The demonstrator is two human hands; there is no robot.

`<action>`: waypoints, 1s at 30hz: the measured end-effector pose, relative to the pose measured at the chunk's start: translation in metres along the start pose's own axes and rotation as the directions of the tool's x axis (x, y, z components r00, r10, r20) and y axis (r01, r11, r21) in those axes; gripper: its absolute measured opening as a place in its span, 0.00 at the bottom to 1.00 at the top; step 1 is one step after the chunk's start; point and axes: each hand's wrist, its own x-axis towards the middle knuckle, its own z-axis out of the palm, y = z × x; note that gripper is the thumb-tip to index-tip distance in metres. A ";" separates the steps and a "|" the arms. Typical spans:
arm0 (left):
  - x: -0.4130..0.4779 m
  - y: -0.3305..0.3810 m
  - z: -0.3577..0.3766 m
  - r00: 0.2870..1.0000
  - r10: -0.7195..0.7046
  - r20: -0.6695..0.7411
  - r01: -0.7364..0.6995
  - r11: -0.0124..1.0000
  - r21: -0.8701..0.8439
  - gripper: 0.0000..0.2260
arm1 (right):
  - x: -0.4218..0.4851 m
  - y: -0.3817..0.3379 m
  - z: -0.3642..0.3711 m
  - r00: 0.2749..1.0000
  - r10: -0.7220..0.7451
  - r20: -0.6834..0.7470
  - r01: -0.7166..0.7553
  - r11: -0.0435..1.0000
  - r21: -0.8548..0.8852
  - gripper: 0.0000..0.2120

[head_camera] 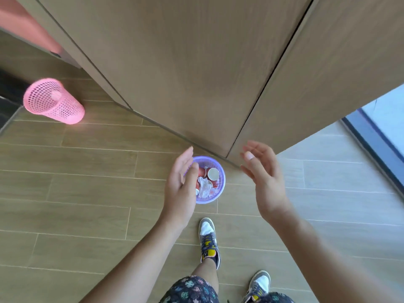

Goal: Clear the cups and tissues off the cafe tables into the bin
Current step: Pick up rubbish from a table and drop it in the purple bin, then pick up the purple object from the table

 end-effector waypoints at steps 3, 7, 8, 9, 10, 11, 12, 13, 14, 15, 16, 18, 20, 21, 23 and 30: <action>-0.032 0.057 0.004 0.992 0.090 0.091 -0.093 0.995 0.020 0.17 | -0.037 -0.062 -0.015 0.996 -0.091 0.010 0.090 0.996 0.026 0.24; -0.066 0.119 0.016 0.965 0.202 0.165 -0.208 0.978 0.018 0.17 | -0.083 -0.116 -0.041 0.980 -0.192 -0.050 0.194 0.980 0.035 0.22; -0.074 0.129 0.021 0.959 0.217 0.181 -0.223 0.975 0.012 0.17 | -0.092 -0.123 -0.048 0.974 -0.212 -0.079 0.215 0.976 0.040 0.21; -0.081 0.139 0.028 0.953 0.230 0.196 -0.235 0.972 0.003 0.16 | -0.102 -0.130 -0.055 0.968 -0.226 -0.112 0.232 0.971 0.047 0.21; -0.087 0.148 0.036 0.947 0.239 0.214 -0.244 0.970 -0.006 0.16 | -0.110 -0.137 -0.063 0.960 -0.236 -0.151 0.247 0.967 0.057 0.21; -0.094 0.157 0.046 0.937 0.248 0.245 -0.254 0.967 -0.011 0.15 | -0.119 -0.143 -0.072 0.949 -0.246 -0.195 0.263 0.963 0.065 0.21; -0.100 0.165 0.057 0.924 0.260 0.280 -0.267 0.963 -0.012 0.15 | -0.128 -0.149 -0.082 0.938 -0.256 -0.236 0.279 0.957 0.073 0.22; -0.108 0.171 0.069 0.908 0.272 0.320 -0.281 0.959 -0.016 0.15 | -0.138 -0.154 -0.092 0.926 -0.263 -0.272 0.293 0.953 0.077 0.22; -0.115 0.176 0.081 0.889 0.282 0.361 -0.293 0.956 -0.025 0.16 | -0.149 -0.158 -0.104 0.912 -0.270 -0.310 0.307 0.949 0.076 0.22; -0.124 0.181 0.094 0.868 0.292 0.401 -0.303 0.952 -0.037 0.16 | -0.161 -0.162 -0.116 0.895 -0.276 -0.350 0.318 0.946 0.067 0.22; -0.133 0.185 0.108 0.845 0.302 0.441 -0.313 0.949 -0.050 0.16 | -0.173 -0.164 -0.129 0.874 -0.281 -0.395 0.328 0.943 0.055 0.22; -0.153 0.188 0.139 0.786 0.318 0.530 -0.330 0.941 -0.075 0.16 | -0.201 -0.166 -0.159 0.821 -0.292 -0.491 0.355 0.934 0.039 0.23; -0.181 0.188 0.169 0.724 0.310 0.616 -0.328 0.941 -0.088 0.18 | -0.237 -0.163 -0.189 0.757 -0.293 -0.584 0.386 0.922 0.037 0.24; -0.198 0.187 0.183 0.689 0.303 0.658 -0.326 0.941 -0.092 0.20 | -0.258 -0.160 -0.204 0.720 -0.291 -0.630 0.400 0.916 0.035 0.24; -0.239 0.184 0.209 0.606 0.298 0.737 -0.334 0.937 -0.104 0.22 | -0.306 -0.154 -0.233 0.634 -0.290 -0.717 0.430 0.903 0.014 0.23; -0.443 0.145 0.261 0.292 0.248 0.924 -0.297 0.942 -0.159 0.18 | -0.514 -0.113 -0.310 0.310 -0.258 -0.915 0.500 0.863 -0.074 0.20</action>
